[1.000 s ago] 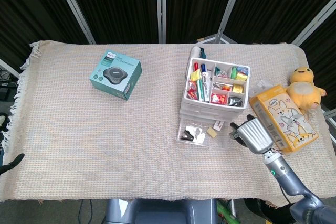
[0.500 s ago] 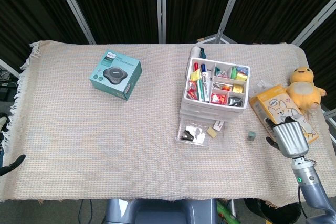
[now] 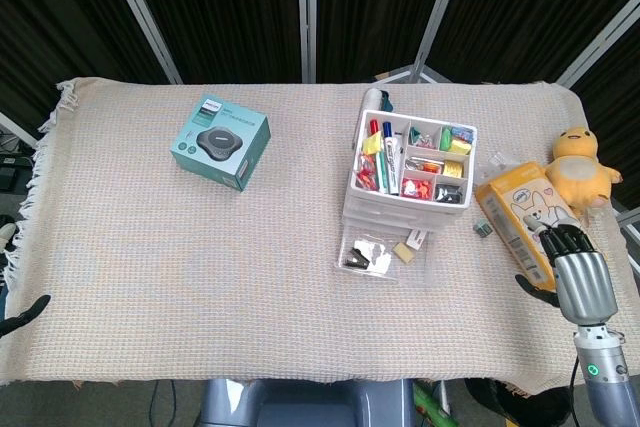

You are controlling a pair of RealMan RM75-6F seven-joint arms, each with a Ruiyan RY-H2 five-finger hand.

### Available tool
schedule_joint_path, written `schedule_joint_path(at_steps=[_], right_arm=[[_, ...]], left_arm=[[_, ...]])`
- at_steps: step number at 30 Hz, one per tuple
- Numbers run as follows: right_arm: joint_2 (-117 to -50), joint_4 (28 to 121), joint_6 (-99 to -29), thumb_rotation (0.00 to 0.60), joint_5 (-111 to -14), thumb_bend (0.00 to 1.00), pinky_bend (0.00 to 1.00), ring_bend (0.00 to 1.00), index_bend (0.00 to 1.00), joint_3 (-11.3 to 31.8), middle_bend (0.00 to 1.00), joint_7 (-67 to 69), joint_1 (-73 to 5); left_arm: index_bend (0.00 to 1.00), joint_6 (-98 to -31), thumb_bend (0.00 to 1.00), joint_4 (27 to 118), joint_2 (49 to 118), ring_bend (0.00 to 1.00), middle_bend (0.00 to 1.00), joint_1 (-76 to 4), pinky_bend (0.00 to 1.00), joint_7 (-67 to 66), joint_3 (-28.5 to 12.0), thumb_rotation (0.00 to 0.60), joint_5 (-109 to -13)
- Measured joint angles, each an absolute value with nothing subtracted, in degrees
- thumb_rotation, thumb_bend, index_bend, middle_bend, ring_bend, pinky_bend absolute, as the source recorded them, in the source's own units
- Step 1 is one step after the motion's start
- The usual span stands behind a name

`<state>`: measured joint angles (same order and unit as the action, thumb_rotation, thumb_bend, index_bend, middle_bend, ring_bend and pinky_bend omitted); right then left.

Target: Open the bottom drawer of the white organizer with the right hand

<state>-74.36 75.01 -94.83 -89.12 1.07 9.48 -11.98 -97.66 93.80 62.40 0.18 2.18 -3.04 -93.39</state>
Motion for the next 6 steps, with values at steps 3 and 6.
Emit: schedule_joint_path(at_steps=[3,6], right_arm=[[-71.1,79.7,-96.1,0.600,-91.1,0.02,0.00,0.00,0.00,0.1,0.00,11.0,-10.8],[-68.4,82.7,-95.7,0.600,-92.1,0.01,0.00,0.00,0.00,-0.6,0.00,11.5,-10.0]], left_arm=[[0.00,-96.7,0.15,92.9,62.9,0.00,0.00,0.0,0.00,1.7,-2.9,0.600,-92.9],[0.00,-95.6,0.13,92.4,62.7,0.00,0.00,-0.3,0.00,1.9,-2.6,0.600,-92.8]])
